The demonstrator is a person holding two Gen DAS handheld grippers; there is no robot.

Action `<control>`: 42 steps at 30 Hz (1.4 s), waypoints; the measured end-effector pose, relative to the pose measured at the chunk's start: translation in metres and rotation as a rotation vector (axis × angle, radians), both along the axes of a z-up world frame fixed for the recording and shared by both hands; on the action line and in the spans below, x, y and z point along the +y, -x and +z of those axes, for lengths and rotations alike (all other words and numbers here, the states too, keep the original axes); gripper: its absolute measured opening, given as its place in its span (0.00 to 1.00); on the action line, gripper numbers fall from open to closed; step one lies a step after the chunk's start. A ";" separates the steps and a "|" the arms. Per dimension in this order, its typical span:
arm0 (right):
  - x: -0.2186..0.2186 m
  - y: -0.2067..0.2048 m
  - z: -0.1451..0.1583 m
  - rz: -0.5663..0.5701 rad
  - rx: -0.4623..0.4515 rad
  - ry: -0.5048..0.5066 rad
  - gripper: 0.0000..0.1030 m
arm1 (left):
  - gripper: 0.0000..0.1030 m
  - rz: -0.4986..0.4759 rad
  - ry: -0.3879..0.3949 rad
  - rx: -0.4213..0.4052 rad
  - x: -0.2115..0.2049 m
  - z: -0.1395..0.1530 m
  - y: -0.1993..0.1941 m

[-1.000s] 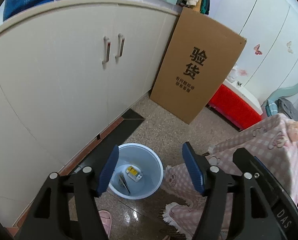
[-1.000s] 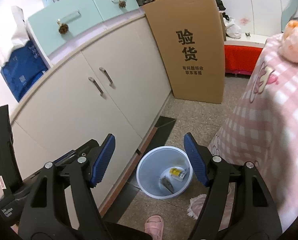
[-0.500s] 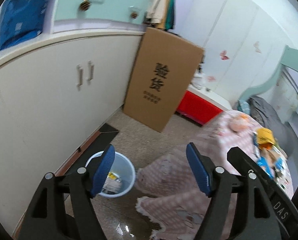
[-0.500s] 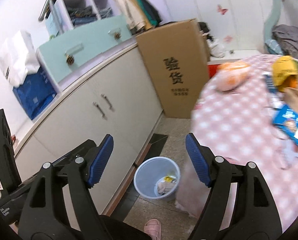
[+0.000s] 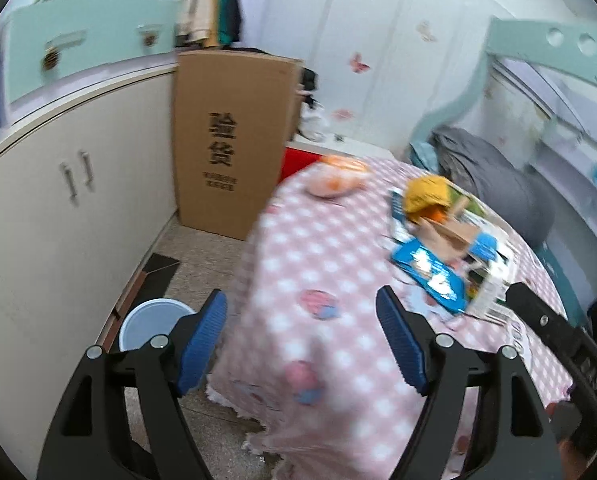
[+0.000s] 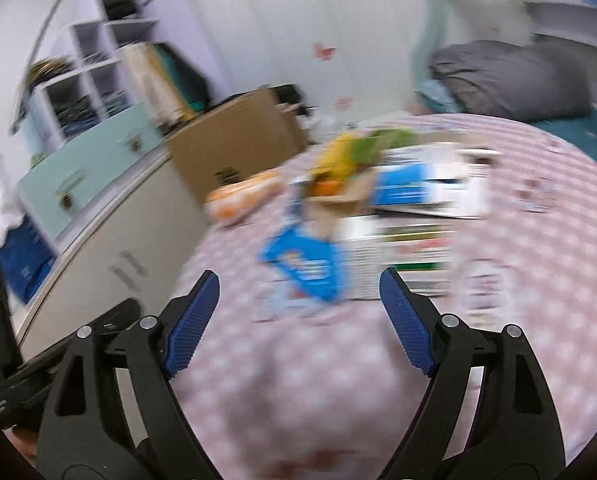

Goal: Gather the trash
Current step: 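Move both open grippers back toward the table, then grasp the white-green medicine box with right gripper while left grasps blue snack wrapper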

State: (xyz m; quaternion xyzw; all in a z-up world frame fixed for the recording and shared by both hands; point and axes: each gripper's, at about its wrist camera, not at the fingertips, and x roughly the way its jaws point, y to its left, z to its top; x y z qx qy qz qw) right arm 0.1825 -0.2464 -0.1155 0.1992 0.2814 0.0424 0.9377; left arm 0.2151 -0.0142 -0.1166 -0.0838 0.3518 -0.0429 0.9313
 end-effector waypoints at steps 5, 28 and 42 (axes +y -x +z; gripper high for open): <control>-0.049 -0.006 -0.018 -0.040 0.069 -0.037 0.79 | 0.74 -0.074 -0.031 0.025 -0.038 -0.006 -0.008; -0.072 -0.046 -0.019 0.218 0.048 -0.173 0.04 | 0.75 -0.178 -0.097 0.091 -0.105 -0.023 -0.043; -0.084 -0.040 -0.008 0.081 0.001 -0.044 0.04 | 0.76 -0.076 -0.082 0.180 -0.149 -0.041 -0.098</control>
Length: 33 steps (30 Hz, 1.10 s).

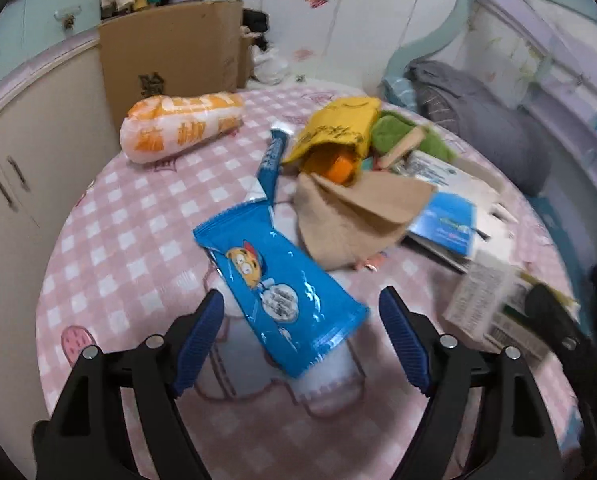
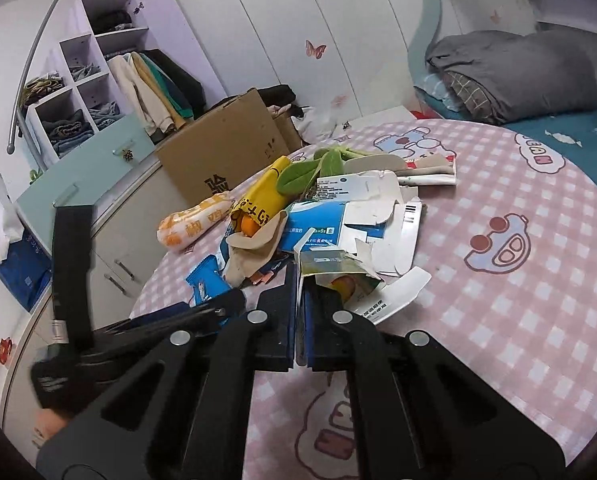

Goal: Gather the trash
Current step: 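Grasp the white-green medicine box with right gripper while left grasps blue snack wrapper, then lift the blue wrapper and white box off the table toward the bucket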

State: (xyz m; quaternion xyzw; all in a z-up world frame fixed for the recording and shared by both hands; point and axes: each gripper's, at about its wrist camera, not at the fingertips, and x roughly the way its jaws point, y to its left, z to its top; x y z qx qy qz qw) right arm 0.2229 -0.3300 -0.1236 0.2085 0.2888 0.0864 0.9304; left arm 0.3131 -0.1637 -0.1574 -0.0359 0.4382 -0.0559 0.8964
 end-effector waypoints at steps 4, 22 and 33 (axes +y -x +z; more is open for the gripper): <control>0.004 -0.004 0.000 0.009 0.005 0.001 0.04 | 0.66 0.025 -0.064 -0.011 -0.004 -0.002 -0.003; 0.053 0.018 0.012 0.069 0.006 0.013 0.04 | 0.01 -0.033 0.170 -0.070 0.067 0.016 0.046; 0.085 0.035 0.011 0.063 0.033 0.032 0.04 | 0.00 -0.054 0.207 -0.077 0.092 0.022 0.081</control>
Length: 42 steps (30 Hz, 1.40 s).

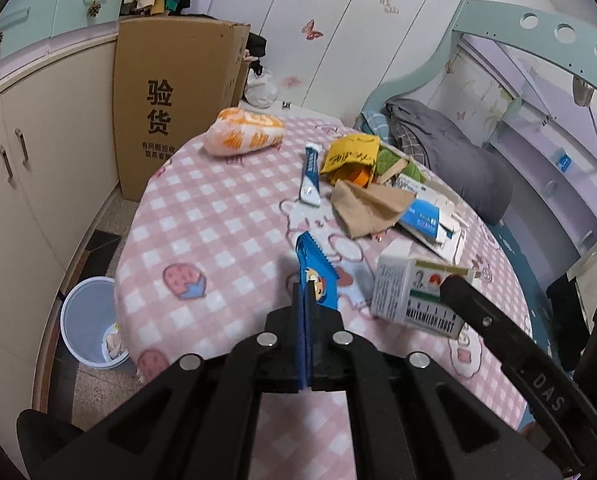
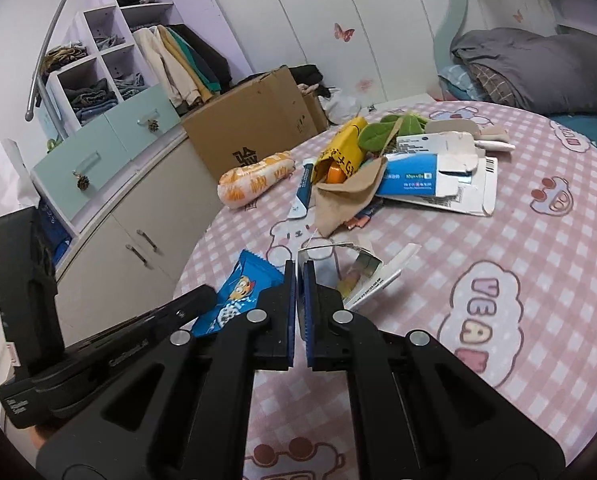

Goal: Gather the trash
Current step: 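Lift the blue wrapper and white box off the table toward the bucket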

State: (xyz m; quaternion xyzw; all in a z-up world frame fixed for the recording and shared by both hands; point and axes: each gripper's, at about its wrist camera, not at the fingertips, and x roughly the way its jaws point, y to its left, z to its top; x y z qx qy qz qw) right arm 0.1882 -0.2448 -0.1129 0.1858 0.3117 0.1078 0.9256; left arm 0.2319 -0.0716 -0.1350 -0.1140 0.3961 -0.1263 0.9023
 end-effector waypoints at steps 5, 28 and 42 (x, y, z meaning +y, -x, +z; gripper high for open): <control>0.009 0.009 -0.005 0.029 0.034 -0.005 0.04 | 0.01 -0.019 -0.010 0.025 0.005 -0.005 0.006; -0.001 0.015 -0.026 0.034 0.067 -0.079 0.04 | 0.53 -0.063 -0.001 0.066 -0.002 -0.017 0.001; -0.009 0.010 -0.031 0.040 0.071 -0.126 0.07 | 0.41 -0.045 -0.300 0.009 -0.041 -0.026 -0.010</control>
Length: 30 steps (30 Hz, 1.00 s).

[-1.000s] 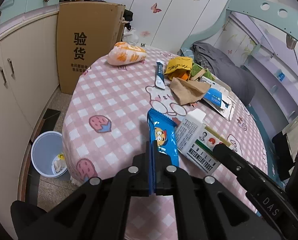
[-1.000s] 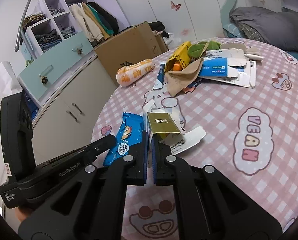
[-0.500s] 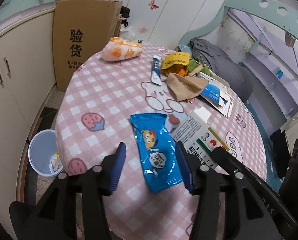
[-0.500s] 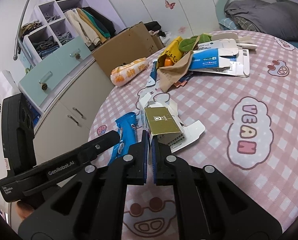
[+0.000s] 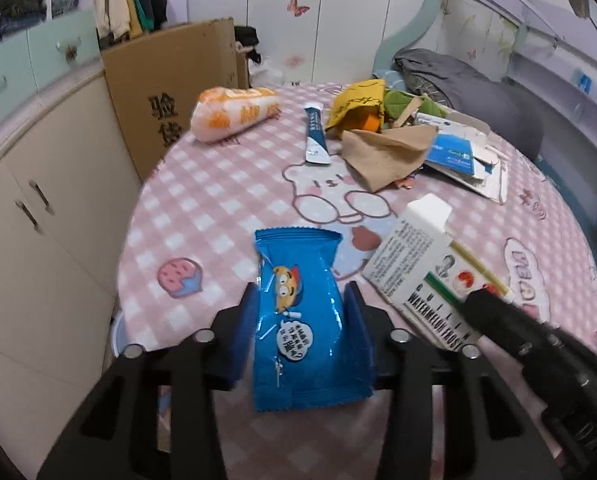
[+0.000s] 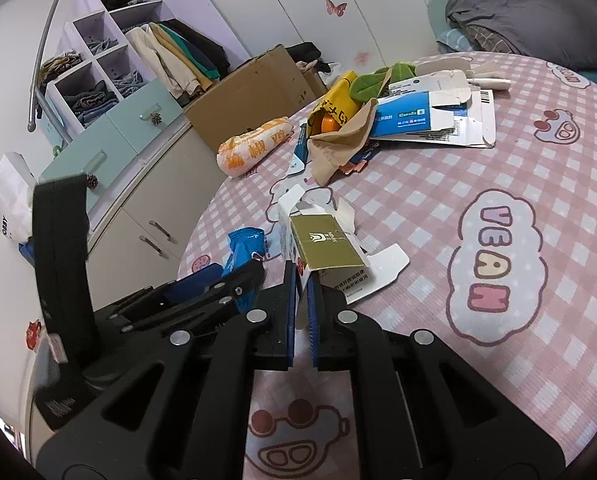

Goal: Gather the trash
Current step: 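Lift the blue wrapper and white box off the table toward the bucket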

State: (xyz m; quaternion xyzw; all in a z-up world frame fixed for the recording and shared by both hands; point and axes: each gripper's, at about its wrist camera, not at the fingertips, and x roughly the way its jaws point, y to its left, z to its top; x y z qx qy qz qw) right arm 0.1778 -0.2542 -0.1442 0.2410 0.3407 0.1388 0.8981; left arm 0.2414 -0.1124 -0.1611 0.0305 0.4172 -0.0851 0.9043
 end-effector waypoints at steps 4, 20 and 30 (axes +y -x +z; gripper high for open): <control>0.002 -0.010 -0.002 0.003 0.014 -0.021 0.08 | 0.36 -0.007 -0.012 -0.019 0.003 0.000 0.002; 0.009 -0.033 -0.007 0.020 0.024 -0.064 0.04 | 0.24 0.014 0.063 -0.062 0.011 0.005 -0.001; 0.011 -0.016 0.012 -0.008 -0.068 -0.054 0.03 | 0.07 0.022 0.185 -0.071 0.031 0.018 0.005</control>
